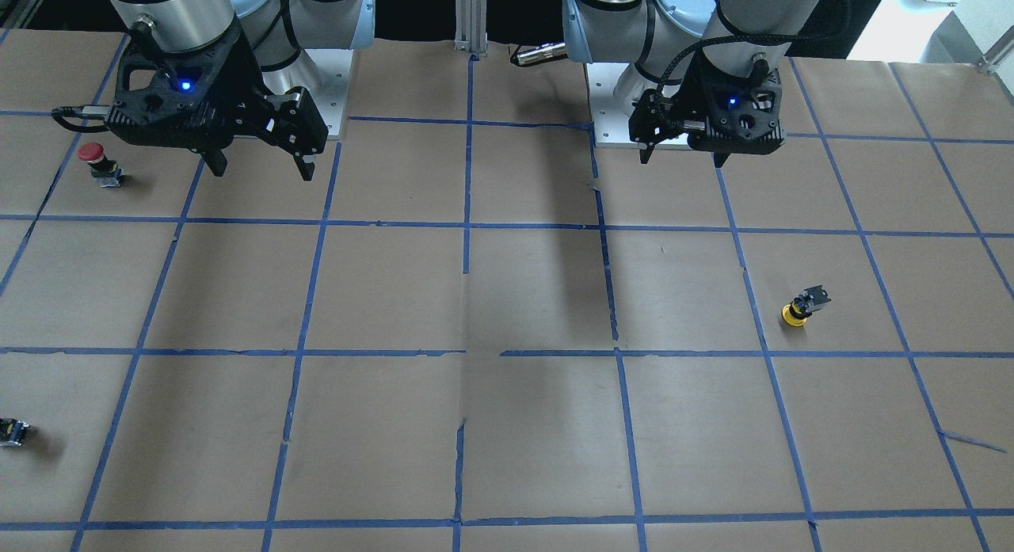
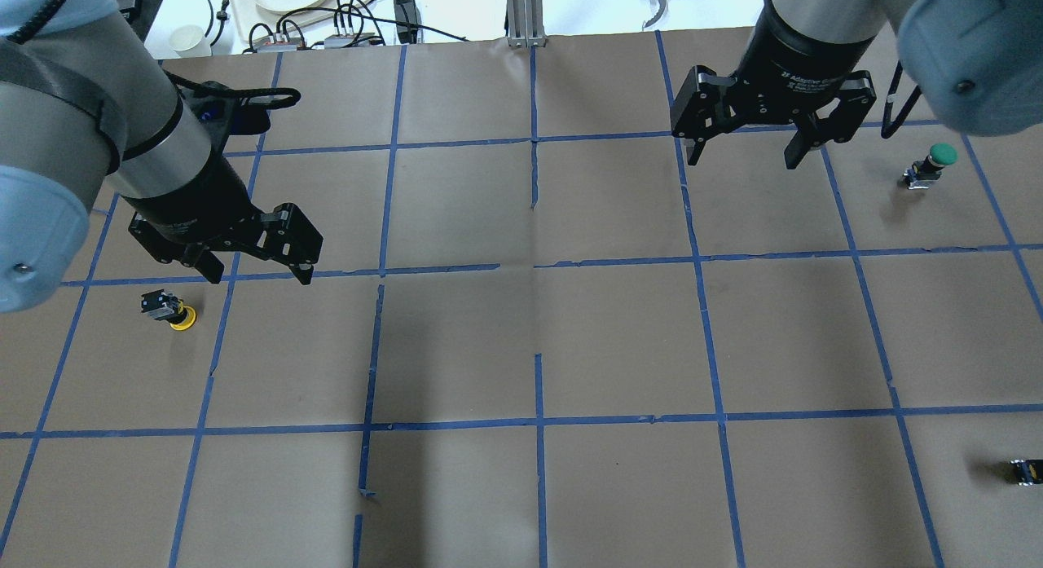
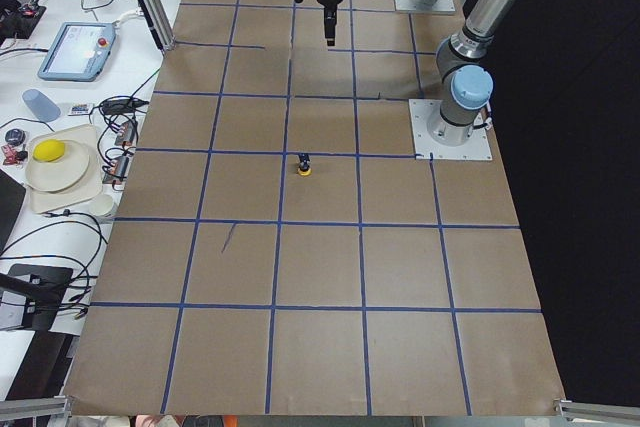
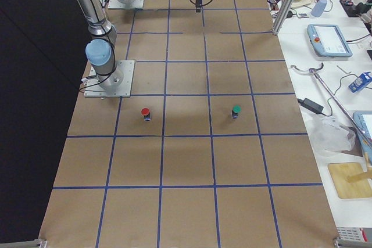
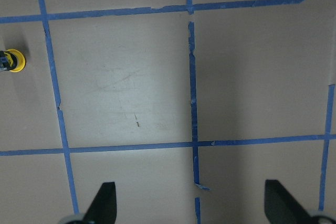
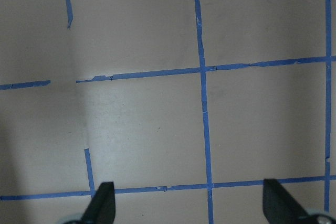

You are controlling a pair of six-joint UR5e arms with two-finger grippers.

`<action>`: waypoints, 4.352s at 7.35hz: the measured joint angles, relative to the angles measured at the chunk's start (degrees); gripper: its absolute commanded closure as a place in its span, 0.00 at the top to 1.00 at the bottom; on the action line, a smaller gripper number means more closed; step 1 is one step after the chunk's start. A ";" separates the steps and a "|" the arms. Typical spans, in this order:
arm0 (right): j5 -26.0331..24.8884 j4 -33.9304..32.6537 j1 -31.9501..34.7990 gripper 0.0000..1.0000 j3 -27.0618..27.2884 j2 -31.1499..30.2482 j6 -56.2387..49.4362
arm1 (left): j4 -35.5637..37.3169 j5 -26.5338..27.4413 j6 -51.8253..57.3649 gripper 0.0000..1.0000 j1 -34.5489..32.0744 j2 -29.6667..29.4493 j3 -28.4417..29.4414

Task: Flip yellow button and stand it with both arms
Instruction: 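Move the left gripper down toward the yellow-capped button lying on its side, then lower the left gripper over the yellow button's metal base, then close the left gripper on the button base and lift it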

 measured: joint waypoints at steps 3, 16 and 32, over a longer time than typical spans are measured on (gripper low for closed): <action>0.00 0.00 0.00 1.00 0.00 0.11 0.00 | 0.40 -0.07 0.13 1.00 -0.02 0.03 -0.95; -0.13 -0.60 -0.28 1.00 -0.03 0.34 -0.87 | 15.00 0.01 3.33 1.00 20.51 -14.86 -1.15; -0.03 -0.35 -0.23 1.00 0.19 0.19 -0.73 | 35.47 1.87 15.65 0.69 30.56 -23.70 -10.06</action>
